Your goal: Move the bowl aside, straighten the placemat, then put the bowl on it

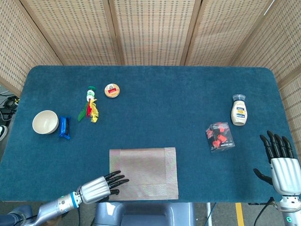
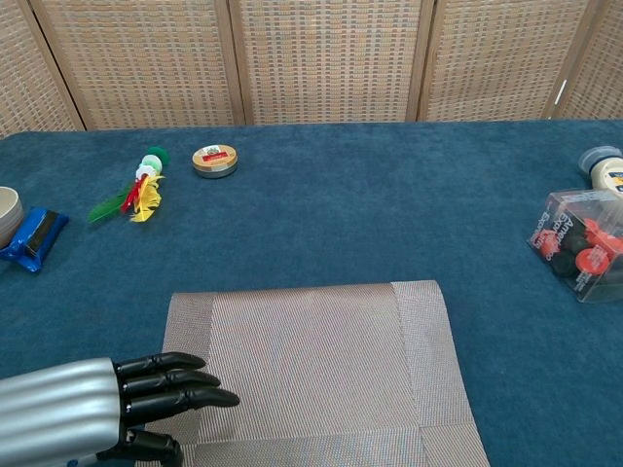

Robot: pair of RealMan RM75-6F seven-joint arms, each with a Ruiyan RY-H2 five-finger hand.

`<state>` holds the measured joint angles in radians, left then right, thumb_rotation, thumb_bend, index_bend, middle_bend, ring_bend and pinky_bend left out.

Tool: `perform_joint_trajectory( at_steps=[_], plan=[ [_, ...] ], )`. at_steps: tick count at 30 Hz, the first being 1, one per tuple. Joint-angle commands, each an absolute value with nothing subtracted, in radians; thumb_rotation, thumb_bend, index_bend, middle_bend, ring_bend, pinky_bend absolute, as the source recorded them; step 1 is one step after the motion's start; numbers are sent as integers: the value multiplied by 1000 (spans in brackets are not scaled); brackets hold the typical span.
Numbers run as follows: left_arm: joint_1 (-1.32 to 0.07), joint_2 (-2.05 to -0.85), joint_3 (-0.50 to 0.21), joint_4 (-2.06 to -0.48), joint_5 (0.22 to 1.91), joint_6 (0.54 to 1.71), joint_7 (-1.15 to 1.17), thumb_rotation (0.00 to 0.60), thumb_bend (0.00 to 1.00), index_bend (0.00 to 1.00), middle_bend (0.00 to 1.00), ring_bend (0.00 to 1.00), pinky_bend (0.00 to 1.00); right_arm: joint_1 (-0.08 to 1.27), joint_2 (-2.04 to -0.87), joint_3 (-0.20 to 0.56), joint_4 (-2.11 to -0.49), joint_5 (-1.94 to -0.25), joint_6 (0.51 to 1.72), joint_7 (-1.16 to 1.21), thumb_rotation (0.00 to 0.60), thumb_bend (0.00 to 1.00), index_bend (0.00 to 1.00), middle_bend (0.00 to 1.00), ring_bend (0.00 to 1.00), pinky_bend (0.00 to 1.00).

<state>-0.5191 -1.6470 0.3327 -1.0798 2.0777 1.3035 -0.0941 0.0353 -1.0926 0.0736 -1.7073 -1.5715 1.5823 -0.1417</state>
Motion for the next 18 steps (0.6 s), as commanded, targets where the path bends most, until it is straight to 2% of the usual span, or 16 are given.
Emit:
perform_joint_trajectory(
  at_steps=[1, 6, 11, 18],
  plan=[
    [-519, -1651, 334, -1076, 2076, 1302, -91, 600, 366, 404, 0, 0, 0, 35, -1091, 74, -1708, -1572, 1583, -140, 600, 0, 108, 0, 0, 0],
    [-520, -1659, 333, -1077, 2069, 1299, -91, 600, 370, 405, 0, 0, 0, 35, -1089, 74, -1709, -1572, 1584, -135, 600, 0, 112, 0, 0, 0],
    [-523, -1666, 334, -1080, 2063, 1293, -91, 600, 458, 413, 0, 0, 0, 34, -1087, 74, -1708, -1575, 1586, -129, 600, 0, 109, 0, 0, 0],
    [-528, -1671, 335, -1085, 2057, 1289, -89, 600, 489, 416, 0, 0, 0, 33, -1087, 73, -1709, -1579, 1591, -129, 600, 0, 109, 0, 0, 0]
  ],
)
